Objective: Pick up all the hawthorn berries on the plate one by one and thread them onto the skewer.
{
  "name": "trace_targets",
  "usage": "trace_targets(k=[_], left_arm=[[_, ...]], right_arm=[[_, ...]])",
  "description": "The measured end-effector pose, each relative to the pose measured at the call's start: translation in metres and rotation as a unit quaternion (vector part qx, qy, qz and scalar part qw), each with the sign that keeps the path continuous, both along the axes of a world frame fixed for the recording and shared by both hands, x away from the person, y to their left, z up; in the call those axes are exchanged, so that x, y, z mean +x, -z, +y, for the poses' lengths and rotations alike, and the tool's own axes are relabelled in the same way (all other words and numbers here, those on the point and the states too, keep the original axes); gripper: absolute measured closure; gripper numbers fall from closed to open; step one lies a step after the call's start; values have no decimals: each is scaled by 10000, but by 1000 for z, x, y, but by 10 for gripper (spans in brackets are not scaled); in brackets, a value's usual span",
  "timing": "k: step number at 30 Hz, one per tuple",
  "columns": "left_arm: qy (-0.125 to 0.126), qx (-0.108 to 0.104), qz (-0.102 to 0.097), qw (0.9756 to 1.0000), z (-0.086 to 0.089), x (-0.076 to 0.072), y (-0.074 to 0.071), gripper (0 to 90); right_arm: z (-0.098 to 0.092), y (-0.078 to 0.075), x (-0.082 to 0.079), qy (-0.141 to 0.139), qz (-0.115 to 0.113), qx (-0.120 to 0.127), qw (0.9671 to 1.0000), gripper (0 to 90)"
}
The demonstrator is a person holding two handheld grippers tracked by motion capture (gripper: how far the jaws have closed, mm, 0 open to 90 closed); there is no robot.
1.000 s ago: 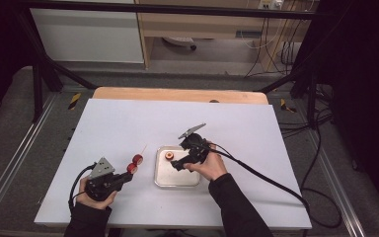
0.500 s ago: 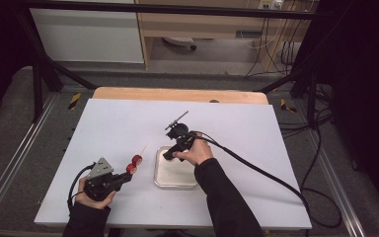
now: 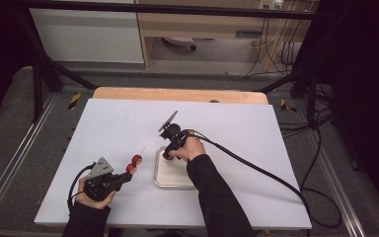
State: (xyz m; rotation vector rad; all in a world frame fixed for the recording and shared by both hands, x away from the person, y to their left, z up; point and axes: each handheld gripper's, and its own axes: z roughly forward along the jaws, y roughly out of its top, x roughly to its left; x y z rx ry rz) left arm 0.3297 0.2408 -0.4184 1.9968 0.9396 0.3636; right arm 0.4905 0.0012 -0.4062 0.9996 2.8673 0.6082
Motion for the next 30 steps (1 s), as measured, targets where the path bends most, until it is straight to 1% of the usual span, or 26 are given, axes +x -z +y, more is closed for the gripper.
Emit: trace_targets(k=[2,5,7,12,14,17,18,21,23,26,30], left_arm=[[3,3,0,10000,0,0,0,879],[5,3,0,10000,0,0,0,879],[8,8,0,10000,-1,0,0,878],[18,19,3,10000,-2,0,0,878],[26,25,2,10000,-2,0,0,878],[24,22,1,10000,-1,0,0,879],[23,22,1,10000,-1,0,0,879],[28,29,-2,10000,-2,-1,0,879],[30,33,-4,10000,-2,-1,0,879],[32,23,-13,10000,-2,-1,0,879],[27,17,-29,10000,-3,-2,0,879]], right_arm=[[1,1,0,42,56,-47,10000,467],[2,3,1,20,81,-14,10000,500],[1,4,2,-26,59,2,10000,516],[3,5,2,1,170,-24,9999,538],[2,6,3,-27,161,-29,9999,563],[3,7,3,21,248,-23,9997,589],[3,8,3,1,236,-33,9997,606],[3,7,2,58,284,-34,9996,609],[3,8,3,25,290,-20,9996,611],[3,5,1,102,308,31,9995,613],[-2,-5,-3,184,206,194,9994,613]])
